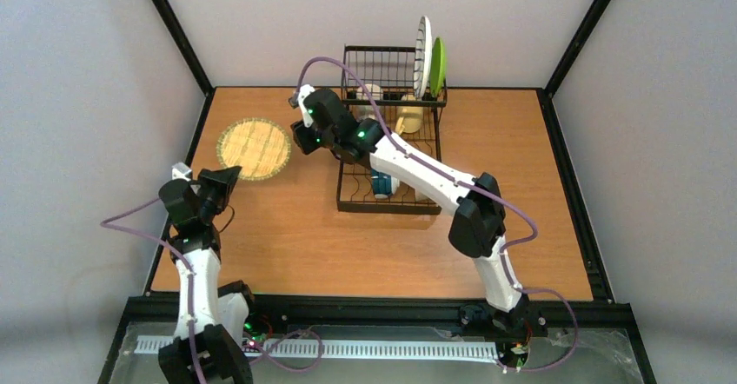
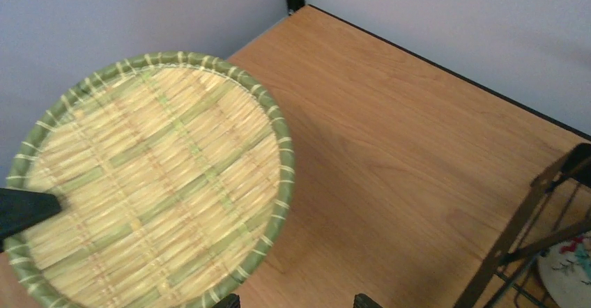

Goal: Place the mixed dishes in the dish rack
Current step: Pass from the left arm to the right

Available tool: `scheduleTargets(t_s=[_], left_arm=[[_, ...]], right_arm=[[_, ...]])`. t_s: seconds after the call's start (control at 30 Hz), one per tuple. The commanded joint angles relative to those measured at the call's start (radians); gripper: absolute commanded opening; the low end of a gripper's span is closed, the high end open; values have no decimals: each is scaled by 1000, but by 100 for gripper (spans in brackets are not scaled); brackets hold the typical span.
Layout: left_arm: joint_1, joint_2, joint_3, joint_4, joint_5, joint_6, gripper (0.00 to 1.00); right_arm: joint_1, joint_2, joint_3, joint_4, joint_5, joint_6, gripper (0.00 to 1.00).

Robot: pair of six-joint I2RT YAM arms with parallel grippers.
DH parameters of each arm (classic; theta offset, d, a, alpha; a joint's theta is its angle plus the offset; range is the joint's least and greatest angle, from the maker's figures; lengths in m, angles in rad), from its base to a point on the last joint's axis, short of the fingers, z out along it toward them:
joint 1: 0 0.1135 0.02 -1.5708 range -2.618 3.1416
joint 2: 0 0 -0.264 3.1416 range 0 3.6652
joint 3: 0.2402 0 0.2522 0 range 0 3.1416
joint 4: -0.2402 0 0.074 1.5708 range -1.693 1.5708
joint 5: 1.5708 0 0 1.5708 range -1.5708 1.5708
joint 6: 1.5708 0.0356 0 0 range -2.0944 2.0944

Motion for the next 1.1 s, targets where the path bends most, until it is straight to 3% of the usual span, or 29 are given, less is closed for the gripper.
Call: scheduleTargets(t_s=[0.0, 0.5, 0.7, 1.07], left_arm=[[1, -75, 55, -19, 61, -59, 0], [1, -131, 101, 54, 202, -198, 0], [-17, -112, 189, 62, 226, -197, 0], [-33, -110, 206, 75, 241, -222, 0]], right_arm=[[-22, -79, -30, 46, -114, 39, 95], [-127, -109, -44, 104, -393, 120, 95], [-145, -84, -30, 111, -432, 137, 95], [-148, -59, 11, 101, -475, 163, 96]])
